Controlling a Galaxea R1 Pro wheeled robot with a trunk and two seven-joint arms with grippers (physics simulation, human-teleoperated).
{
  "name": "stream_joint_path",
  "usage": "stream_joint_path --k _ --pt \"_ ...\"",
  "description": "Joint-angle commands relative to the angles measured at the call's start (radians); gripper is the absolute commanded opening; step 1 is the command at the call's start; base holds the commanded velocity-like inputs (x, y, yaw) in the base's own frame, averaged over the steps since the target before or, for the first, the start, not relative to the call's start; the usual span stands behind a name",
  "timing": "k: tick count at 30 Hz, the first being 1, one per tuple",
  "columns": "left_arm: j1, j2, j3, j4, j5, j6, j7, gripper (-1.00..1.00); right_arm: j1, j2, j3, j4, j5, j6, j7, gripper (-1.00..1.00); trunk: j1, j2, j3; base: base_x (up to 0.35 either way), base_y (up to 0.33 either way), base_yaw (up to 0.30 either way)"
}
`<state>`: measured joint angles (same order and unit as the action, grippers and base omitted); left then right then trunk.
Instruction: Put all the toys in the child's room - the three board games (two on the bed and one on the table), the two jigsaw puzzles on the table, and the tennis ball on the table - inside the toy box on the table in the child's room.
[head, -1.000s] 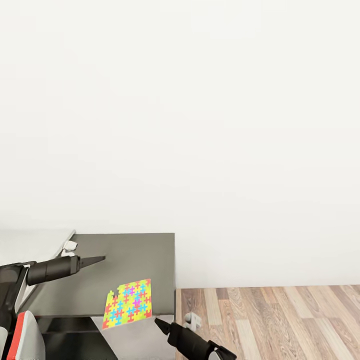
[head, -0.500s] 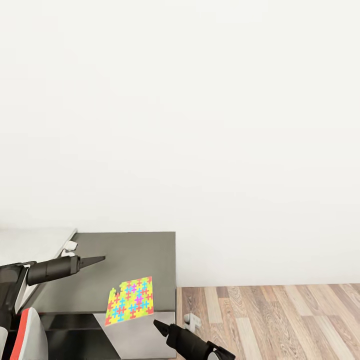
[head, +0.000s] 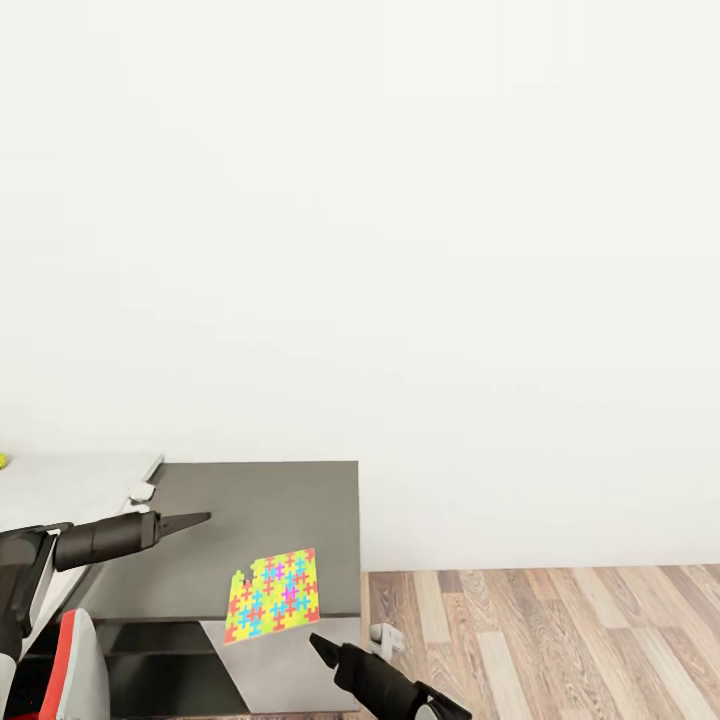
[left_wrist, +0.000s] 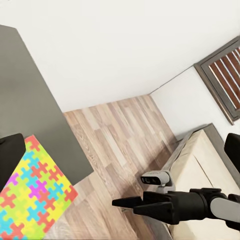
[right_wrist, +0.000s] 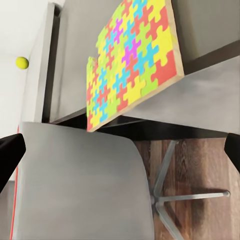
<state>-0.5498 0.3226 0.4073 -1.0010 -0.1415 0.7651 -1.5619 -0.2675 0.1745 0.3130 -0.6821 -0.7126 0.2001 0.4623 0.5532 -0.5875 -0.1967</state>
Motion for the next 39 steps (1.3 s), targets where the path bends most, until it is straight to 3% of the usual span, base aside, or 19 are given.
stream_joint_path --k 1,8,19,28,39 --pt "-0.001 0.000 0.002 -0.001 -0.010 0.010 -0.009 1.00 0.000 0.000 0.000 -0.001 -0.010 0.007 0.001 1.00 0.000 -0.002 -0.002 -0.016 0.050 0.000" --pt "-0.001 0.000 0.002 -0.001 -0.010 0.010 -0.009 1.00 -0.001 0.000 0.032 -0.001 -0.010 0.004 0.000 1.00 0.000 -0.002 -0.002 -0.005 0.143 0.000" --pt "-0.001 0.001 0.004 -0.001 -0.010 0.010 -0.009 1.00 -0.001 0.000 0.040 -0.001 -0.010 -0.021 -0.020 1.00 0.000 -0.002 -0.002 0.000 0.102 0.000" --pt "-0.001 0.001 0.004 -0.001 -0.010 0.011 -0.009 1.00 -0.001 0.000 0.043 0.001 -0.010 -0.103 -0.024 1.00 0.000 -0.002 -0.002 0.000 0.066 0.000" --pt "-0.001 0.001 0.004 -0.001 -0.010 0.011 -0.009 1.00 -0.001 0.000 0.062 0.001 -0.010 -0.116 -0.031 1.00 0.000 -0.002 -0.002 0.000 0.006 0.000"
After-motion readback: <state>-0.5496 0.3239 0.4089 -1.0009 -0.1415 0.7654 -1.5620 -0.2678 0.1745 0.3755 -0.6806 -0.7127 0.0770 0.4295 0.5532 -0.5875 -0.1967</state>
